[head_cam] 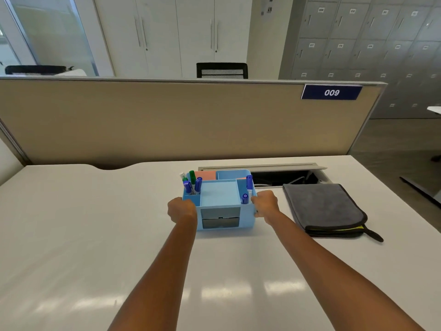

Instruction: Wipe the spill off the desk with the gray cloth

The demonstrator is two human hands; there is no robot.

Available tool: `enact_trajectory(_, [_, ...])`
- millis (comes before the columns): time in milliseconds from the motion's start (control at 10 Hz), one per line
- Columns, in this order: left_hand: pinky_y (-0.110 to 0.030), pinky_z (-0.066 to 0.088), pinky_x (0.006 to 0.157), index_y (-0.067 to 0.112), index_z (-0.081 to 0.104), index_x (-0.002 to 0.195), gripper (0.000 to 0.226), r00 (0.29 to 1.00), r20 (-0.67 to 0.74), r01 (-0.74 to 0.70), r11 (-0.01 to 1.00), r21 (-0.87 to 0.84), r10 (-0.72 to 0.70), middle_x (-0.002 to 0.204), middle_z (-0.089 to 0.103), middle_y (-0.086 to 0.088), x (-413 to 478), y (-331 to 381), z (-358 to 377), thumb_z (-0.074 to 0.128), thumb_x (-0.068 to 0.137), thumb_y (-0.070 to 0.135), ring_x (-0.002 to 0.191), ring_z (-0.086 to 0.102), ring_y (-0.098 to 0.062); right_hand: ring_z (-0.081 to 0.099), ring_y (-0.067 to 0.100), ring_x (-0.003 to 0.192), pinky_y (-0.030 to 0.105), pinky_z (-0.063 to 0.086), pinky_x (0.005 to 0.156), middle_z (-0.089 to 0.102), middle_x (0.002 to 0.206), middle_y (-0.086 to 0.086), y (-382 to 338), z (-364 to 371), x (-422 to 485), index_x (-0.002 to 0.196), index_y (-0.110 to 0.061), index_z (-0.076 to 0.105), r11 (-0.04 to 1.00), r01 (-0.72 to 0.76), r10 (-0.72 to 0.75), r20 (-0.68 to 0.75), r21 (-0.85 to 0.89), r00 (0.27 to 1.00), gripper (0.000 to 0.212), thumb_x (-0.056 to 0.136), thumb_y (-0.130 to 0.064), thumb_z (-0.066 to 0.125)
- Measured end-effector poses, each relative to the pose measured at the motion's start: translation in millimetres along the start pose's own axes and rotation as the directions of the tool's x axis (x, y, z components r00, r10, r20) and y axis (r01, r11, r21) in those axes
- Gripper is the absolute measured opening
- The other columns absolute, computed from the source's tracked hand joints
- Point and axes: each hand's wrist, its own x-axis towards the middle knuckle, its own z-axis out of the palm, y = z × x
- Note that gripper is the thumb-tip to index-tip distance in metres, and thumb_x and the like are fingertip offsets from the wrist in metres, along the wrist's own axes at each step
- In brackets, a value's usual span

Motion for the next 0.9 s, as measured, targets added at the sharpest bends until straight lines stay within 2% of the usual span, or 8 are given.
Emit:
enact_trajectory(100, [-0.039, 0.048, 0.080, -0.008, 0.059, 0.100, 0.017, 1.000, 0.010, -0.018, 1.000, -0.008, 0.018, 0.115, 0.061, -0.028, 2, -1, 5, 0.047, 0.089, -0.003, 0.090, 0.056, -0.036, 0.056, 0.036, 0.113, 0.045, 0.053, 0.088, 0.058, 0.123, 0.024, 4, 0, 3, 0.115, 0.007, 0.053, 1.000, -0.013, 0.013, 0.006, 0.017, 1.000, 0.032, 0.090, -0.013, 0.058])
enact_trajectory(200, [-0.039, 0.049, 0.079, -0.003, 0.059, 0.096, 0.014, 1.000, 0.014, -0.019, 0.999, -0.028, 0.019, 0.116, 0.061, -0.027, 5, -2, 7, 0.048, 0.088, -0.003, 0.094, 0.057, -0.039, 0.056, 0.036, 0.113, 0.046, 0.052, 0.089, 0.058, 0.123, 0.024, 7, 1, 6, 0.115, 0.007, 0.053, 0.999, -0.010, 0.010, 0.009, 0.042, 1.000, 0.031, 0.091, -0.012, 0.057])
enact_trajectory(400, [-0.035, 0.041, 0.071, 0.007, 0.046, 0.082, 0.013, 1.000, -0.001, -0.030, 0.998, -0.053, 0.030, 0.115, 0.061, -0.028, 10, -2, 11, 0.048, 0.088, -0.004, 0.083, 0.048, -0.030, 0.055, 0.036, 0.114, 0.043, 0.053, 0.084, 0.058, 0.124, 0.024, 6, 1, 11, 0.116, 0.006, 0.052, 0.999, -0.006, 0.006, 0.012, 0.046, 1.000, 0.032, 0.091, -0.014, 0.056])
enact_trajectory(600, [-0.035, 0.045, 0.072, 0.006, 0.049, 0.065, 0.025, 0.999, 0.020, -0.049, 0.999, -0.009, 0.049, 0.086, 0.059, -0.016, 13, -6, 13, 0.047, 0.089, -0.002, 0.084, 0.051, -0.031, 0.056, 0.035, 0.113, 0.047, 0.052, 0.091, 0.058, 0.123, 0.024, 6, 1, 13, 0.117, 0.006, 0.051, 0.999, 0.029, -0.029, 0.026, 0.026, 0.999, 0.033, 0.093, -0.017, 0.053])
enact_trajectory(700, [-0.044, 0.050, 0.088, -0.004, 0.055, 0.113, 0.026, 0.992, 0.055, -0.115, 0.991, 0.066, 0.111, 0.119, 0.059, -0.023, 5, -10, 10, 0.042, 0.092, 0.003, 0.105, 0.057, -0.040, 0.057, 0.033, 0.107, 0.036, 0.054, 0.079, 0.059, 0.117, 0.023, 10, 0, 8, 0.113, 0.004, 0.054, 0.995, 0.098, -0.097, 0.043, -0.027, 0.994, 0.028, 0.097, -0.018, 0.044])
enact_trajectory(800, [-0.044, 0.040, 0.104, 0.001, 0.034, 0.136, 0.041, 0.957, 0.115, -0.285, 0.930, 0.230, 0.265, 0.142, 0.044, -0.021, 0, -24, 5, 0.032, 0.097, 0.014, 0.127, 0.045, -0.037, 0.055, 0.027, 0.095, 0.025, 0.045, 0.059, 0.059, 0.113, 0.021, 21, -2, -2, 0.108, 0.000, 0.053, 0.961, 0.216, -0.212, 0.038, -0.172, 0.976, 0.033, 0.100, -0.025, 0.032])
enact_trajectory(900, [-0.044, 0.028, 0.113, 0.011, 0.014, 0.144, 0.053, 0.904, 0.217, -0.427, 0.821, 0.378, 0.370, 0.154, 0.022, -0.013, -5, -53, -5, 0.029, 0.098, 0.030, 0.141, 0.026, -0.032, 0.039, 0.031, 0.133, 0.041, 0.042, 0.103, 0.041, 0.146, 0.016, 52, -3, -16, 0.139, -0.007, 0.035, 0.901, 0.299, -0.304, 0.034, -0.314, 0.952, 0.047, 0.100, -0.034, 0.027])
